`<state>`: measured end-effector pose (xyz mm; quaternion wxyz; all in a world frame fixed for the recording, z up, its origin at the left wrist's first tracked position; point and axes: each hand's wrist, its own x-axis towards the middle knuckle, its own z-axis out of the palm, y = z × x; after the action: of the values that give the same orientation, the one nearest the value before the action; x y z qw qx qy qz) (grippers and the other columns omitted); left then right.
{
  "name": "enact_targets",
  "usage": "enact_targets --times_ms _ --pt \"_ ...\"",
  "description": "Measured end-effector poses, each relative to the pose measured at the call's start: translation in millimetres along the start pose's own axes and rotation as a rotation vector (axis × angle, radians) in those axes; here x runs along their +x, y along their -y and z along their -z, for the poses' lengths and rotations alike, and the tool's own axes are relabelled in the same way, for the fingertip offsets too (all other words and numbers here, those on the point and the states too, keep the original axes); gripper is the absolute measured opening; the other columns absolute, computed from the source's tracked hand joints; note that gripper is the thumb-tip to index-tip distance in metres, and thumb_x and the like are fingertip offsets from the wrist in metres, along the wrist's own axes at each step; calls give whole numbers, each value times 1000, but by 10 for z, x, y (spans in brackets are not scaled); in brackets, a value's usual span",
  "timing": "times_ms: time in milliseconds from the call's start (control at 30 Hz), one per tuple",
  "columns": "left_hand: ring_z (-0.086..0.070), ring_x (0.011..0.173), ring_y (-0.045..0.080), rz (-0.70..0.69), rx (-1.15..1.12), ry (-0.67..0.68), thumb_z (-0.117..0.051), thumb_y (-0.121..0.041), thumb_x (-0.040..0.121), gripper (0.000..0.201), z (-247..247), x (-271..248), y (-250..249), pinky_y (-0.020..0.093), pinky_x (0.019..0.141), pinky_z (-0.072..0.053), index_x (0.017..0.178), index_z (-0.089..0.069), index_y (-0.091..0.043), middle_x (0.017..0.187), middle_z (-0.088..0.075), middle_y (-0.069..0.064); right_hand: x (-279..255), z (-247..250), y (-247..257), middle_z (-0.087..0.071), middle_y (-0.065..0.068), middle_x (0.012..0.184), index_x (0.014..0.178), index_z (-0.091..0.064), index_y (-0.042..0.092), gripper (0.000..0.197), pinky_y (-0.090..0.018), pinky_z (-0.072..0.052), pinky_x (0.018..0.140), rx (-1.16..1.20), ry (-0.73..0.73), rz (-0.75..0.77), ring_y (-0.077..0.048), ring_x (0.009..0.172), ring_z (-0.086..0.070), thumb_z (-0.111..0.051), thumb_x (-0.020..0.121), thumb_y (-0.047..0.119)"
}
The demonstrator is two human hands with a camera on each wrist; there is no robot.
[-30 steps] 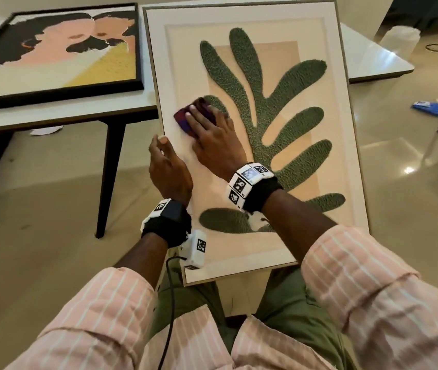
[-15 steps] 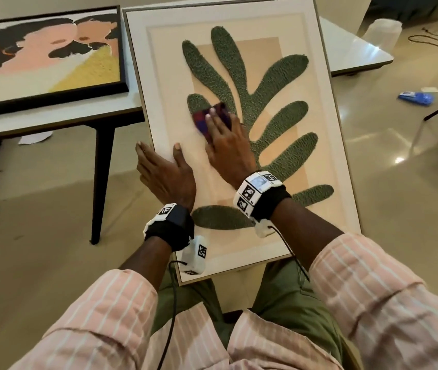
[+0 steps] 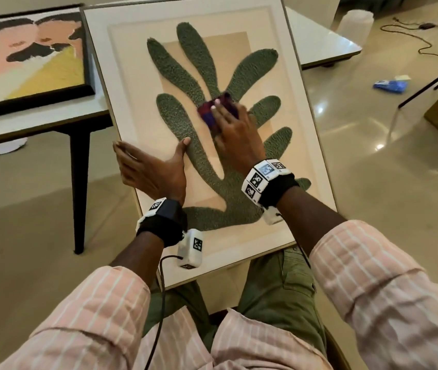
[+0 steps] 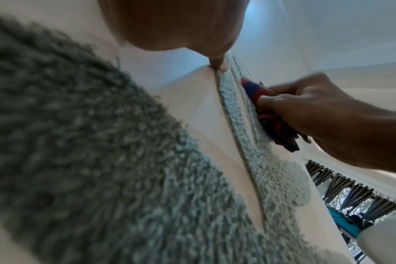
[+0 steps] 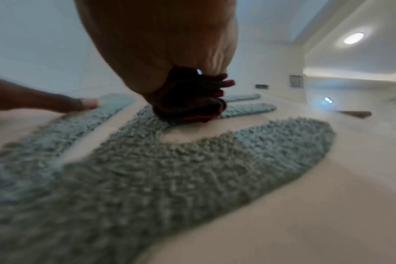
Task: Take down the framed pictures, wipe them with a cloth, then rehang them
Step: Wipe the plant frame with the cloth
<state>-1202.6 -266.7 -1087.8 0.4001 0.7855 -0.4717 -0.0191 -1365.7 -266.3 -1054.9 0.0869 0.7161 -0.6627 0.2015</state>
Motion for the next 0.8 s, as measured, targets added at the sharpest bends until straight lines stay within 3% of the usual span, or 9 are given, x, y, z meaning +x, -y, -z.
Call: enact_targets --times_ms 67,200,267,333,467,533,600,800 --pt "-33 139 29 -2 6 -10 -43 -99 50 142 9 -8 -8 41 108 -27 151 -22 -2 156 -27 12 5 5 -37 -31 -5 158 152 -31 10 64 -50 -31 108 15 -7 -150 -38 134 -31 -50 93 25" --pt "-34 138 29 -10 23 -13 -39 -100 51 141 -5 -30 -11 42 106 -28 152 -22 -2 157 -27 11 14 4 -306 -40 -8 153 147 -41 9 57 -53 -38 101 -33 11 102 -41 130 -39 -52 93 23" --pt "-33 139 28 -3 46 -9 -37 -101 52 142 -3 -31 -8 41 105 -27 152 -21 -2 157 -26 11 105 62 -524 -42 -6 152 146 -43 11 56 -52 -38 101 4 -58 -86 -39 127 -41 -53 92 24" --pt "-33 139 29 -5 54 -18 -36 -102 52 142 -1 -31 -3 41 105 -27 152 -22 -2 157 -26 11 157 107 -589 -37 -3 155 149 -38 13 60 -47 -34 105 3 -29 -290 -36 129 -37 -51 92 27" --pt "-34 138 29 -19 56 -32 -34 -102 53 141 -11 -40 -4 40 105 -26 151 -24 -2 157 -26 11 113 178 -777 -37 -5 155 147 -41 14 61 -48 -33 106 -21 22 -75 -36 131 -37 -53 89 25" --pt "-34 138 29 -13 63 -24 -34 -102 54 140 4 -41 -3 40 105 -26 151 -23 -2 157 -26 10 152 234 -1007 -43 -9 151 143 -47 14 59 -48 -38 104 97 -87 -245 -39 126 -43 -53 85 24" --pt "-34 138 29 -12 62 -21 -36 -101 54 139 13 -39 2 40 105 -26 152 -23 -2 157 -26 10 195 286 -1130 -40 -3 153 145 -44 17 59 -45 -37 105 130 -106 -465 -37 126 -41 -50 87 24" --pt "-34 138 29 -23 50 -33 -33 -102 56 139 -7 -64 1 39 105 -26 152 -23 -2 157 -27 11 -10 161 -741 -29 -4 158 151 -30 10 62 -45 -36 104 34 -15 -658 -39 133 -33 -47 94 25"
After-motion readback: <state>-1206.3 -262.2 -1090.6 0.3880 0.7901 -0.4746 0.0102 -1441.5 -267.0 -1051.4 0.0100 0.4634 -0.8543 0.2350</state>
